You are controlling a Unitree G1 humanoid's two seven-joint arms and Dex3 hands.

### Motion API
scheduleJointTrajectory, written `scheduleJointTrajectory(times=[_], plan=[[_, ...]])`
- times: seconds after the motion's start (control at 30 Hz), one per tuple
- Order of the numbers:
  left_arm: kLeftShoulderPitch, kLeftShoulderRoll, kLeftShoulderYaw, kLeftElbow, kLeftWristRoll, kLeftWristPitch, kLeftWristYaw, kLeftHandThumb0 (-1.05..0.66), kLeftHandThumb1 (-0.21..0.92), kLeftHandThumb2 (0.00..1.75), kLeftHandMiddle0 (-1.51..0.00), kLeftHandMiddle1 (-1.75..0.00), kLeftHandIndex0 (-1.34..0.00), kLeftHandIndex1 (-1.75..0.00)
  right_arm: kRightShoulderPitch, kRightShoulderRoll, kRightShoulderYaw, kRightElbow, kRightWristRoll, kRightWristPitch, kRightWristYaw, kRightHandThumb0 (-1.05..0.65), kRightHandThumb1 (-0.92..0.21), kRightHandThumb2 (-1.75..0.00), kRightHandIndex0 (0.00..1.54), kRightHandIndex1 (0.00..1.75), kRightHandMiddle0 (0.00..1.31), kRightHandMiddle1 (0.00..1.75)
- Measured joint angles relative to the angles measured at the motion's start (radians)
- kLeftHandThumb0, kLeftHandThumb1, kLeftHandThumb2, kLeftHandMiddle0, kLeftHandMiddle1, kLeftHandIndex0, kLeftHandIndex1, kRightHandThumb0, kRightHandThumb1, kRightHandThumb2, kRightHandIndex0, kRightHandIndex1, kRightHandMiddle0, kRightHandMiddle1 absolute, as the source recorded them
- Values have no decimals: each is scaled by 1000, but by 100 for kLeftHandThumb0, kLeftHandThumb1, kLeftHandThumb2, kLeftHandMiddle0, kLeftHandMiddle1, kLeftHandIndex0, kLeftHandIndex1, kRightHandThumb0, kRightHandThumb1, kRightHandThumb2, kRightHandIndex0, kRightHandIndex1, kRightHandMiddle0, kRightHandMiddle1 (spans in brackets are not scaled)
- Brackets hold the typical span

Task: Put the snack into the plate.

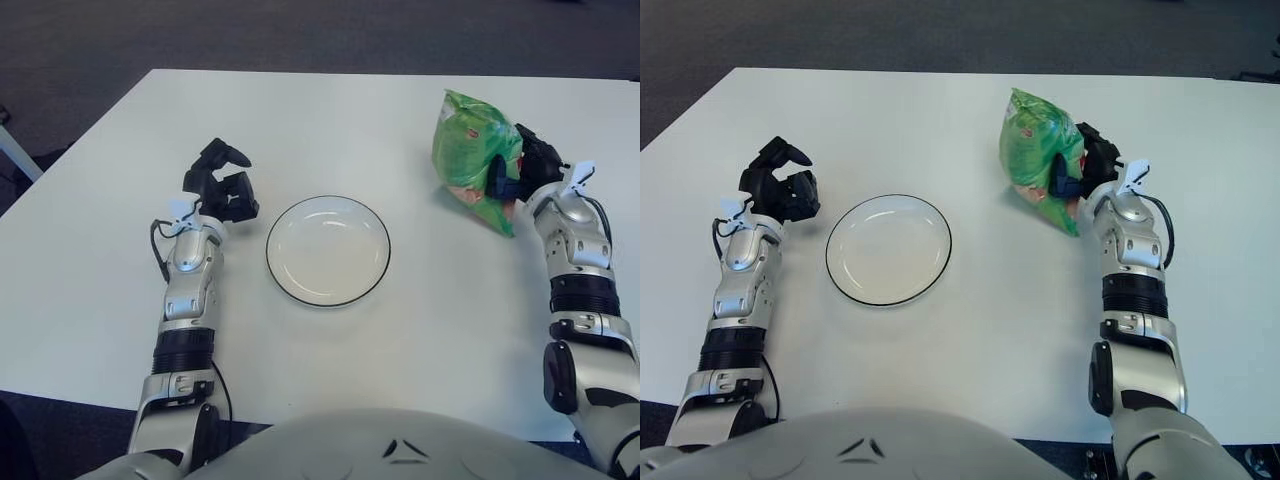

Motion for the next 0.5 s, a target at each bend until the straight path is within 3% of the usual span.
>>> scheduleJointTrajectory(times=[0.5], plan=[[-8,3,-4,15,8,0,-3,-51,24,141,-130,-175,-68,-175,-104,47,47,-151,5,112,32,0,-1,-163,88,163,61,175]])
